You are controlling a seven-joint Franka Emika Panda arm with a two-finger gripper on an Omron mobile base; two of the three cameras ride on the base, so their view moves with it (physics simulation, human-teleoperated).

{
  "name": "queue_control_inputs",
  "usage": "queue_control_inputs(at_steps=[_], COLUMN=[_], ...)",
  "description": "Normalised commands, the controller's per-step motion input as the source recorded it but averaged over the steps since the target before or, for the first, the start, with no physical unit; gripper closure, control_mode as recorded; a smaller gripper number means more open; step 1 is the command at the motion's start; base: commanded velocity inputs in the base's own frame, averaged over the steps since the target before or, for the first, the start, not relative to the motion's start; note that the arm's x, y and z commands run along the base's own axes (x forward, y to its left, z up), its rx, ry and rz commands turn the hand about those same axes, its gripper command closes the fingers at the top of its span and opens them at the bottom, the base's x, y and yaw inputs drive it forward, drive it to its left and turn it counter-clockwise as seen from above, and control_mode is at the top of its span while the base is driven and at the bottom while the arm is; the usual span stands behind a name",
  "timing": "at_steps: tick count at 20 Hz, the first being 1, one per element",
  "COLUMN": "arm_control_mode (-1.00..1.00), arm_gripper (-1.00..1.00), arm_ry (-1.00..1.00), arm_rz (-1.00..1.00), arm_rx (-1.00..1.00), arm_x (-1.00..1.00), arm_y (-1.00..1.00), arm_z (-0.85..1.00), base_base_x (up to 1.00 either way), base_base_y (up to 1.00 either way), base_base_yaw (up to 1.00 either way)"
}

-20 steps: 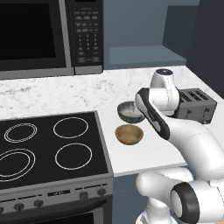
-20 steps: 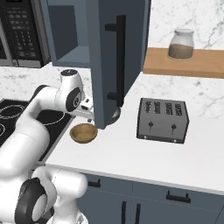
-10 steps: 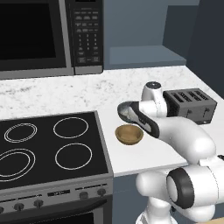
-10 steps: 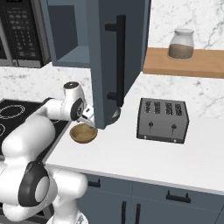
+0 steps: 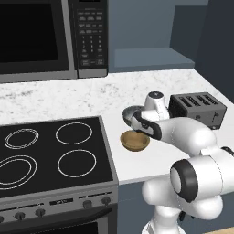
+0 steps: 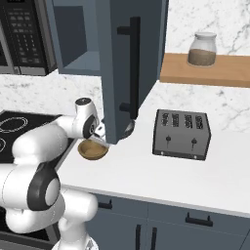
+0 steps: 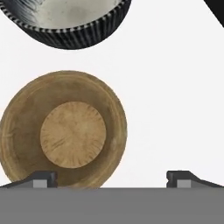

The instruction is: Pick up the bowls on the counter and stack them on top of one another in the open cabinet. Place the smaller bowl on top of the larger bowl.

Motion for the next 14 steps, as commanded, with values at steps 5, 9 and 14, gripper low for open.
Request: queue_control_inputs(at_steps=[5,9,14], arm_control_mode=[-1.00,-1.00,-1.00], arm_gripper=[-1.00,-1.00,-1.00], arm_ry=[0.06,0.04,0.01], arm_rz=[0.00,0.00,0.00], arm_rx=[0.03,0.00,0.00], arm_x=[0.16,0.11,0.02], arm_y=[0.00,0.00,0.00], arm_z=[-0.50,-0.39,-0.37], base_base_x=[0.00,0.00,0.00], base_base_y=[0.00,0.00,0.00], base_base_yaw=[0.00,0.00,0.00])
